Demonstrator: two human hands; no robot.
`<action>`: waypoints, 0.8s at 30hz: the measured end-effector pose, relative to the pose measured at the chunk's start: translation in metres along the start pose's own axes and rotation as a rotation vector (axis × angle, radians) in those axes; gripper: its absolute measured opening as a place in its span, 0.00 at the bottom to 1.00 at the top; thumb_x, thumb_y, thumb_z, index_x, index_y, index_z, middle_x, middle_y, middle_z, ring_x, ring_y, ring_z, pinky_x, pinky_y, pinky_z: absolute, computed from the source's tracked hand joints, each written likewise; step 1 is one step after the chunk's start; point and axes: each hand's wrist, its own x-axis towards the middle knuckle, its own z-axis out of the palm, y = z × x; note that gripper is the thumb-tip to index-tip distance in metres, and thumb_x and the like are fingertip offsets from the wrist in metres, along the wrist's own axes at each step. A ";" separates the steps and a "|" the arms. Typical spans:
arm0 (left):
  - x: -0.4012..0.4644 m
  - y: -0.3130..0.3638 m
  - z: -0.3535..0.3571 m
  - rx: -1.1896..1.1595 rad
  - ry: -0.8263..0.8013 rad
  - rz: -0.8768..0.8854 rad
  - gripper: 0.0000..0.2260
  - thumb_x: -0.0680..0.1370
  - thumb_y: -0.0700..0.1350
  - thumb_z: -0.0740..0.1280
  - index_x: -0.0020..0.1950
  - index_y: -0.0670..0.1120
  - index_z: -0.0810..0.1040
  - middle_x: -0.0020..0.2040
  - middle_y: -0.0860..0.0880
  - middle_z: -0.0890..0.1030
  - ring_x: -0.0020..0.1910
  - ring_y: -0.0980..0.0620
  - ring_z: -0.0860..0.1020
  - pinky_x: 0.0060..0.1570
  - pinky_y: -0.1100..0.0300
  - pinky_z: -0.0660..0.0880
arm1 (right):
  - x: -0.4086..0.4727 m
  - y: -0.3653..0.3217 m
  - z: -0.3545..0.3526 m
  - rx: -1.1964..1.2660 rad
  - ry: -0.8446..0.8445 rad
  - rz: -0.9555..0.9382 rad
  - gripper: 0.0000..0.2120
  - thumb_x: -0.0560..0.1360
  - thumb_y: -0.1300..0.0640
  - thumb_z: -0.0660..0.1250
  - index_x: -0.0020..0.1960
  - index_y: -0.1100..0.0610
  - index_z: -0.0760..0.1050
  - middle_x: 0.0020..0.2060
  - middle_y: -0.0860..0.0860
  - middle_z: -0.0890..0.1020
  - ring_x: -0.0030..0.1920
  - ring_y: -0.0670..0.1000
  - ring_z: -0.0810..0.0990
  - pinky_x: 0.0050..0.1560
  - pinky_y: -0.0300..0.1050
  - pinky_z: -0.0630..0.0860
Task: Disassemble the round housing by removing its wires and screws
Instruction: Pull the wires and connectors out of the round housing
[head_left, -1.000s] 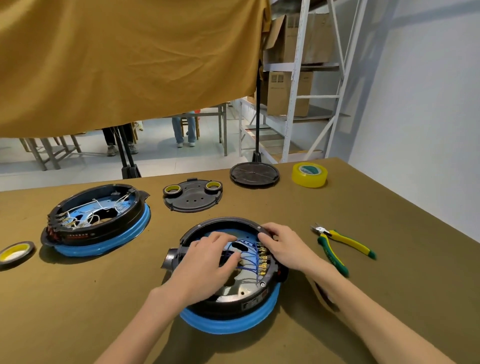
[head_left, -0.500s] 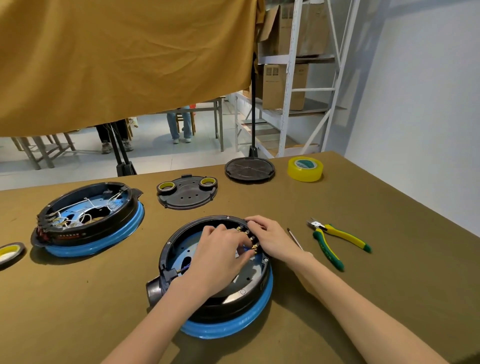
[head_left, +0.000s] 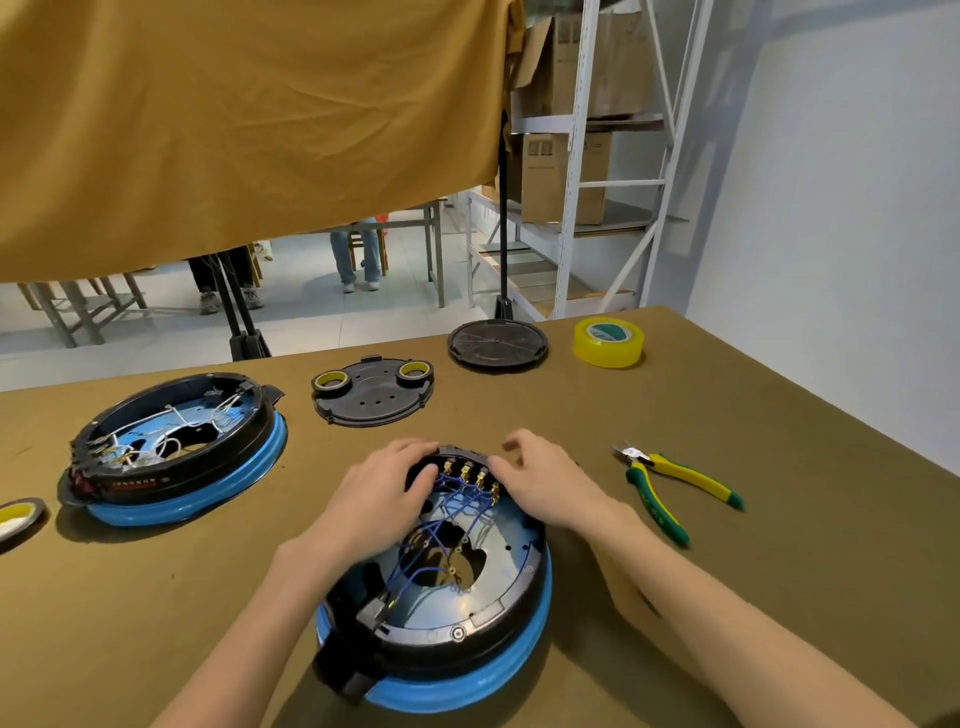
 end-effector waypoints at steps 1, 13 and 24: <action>-0.001 -0.002 0.003 -0.002 -0.016 -0.006 0.20 0.87 0.55 0.56 0.79 0.54 0.68 0.77 0.54 0.71 0.75 0.52 0.69 0.75 0.48 0.66 | -0.011 0.005 0.004 -0.012 0.035 -0.014 0.20 0.83 0.44 0.59 0.69 0.55 0.72 0.61 0.51 0.79 0.54 0.49 0.78 0.50 0.43 0.74; -0.026 -0.029 0.019 -0.538 0.036 -0.059 0.17 0.85 0.48 0.64 0.74 0.53 0.73 0.69 0.57 0.75 0.69 0.58 0.74 0.69 0.56 0.73 | -0.012 -0.024 -0.003 -0.102 0.275 -0.278 0.13 0.76 0.45 0.72 0.53 0.52 0.77 0.49 0.47 0.76 0.50 0.50 0.76 0.53 0.48 0.75; -0.029 -0.016 0.030 -0.576 0.088 -0.087 0.16 0.87 0.42 0.56 0.74 0.51 0.74 0.66 0.55 0.78 0.66 0.56 0.76 0.69 0.53 0.73 | -0.017 -0.039 0.008 -0.038 -0.025 -0.073 0.12 0.78 0.46 0.70 0.46 0.55 0.82 0.38 0.49 0.84 0.41 0.49 0.83 0.43 0.49 0.81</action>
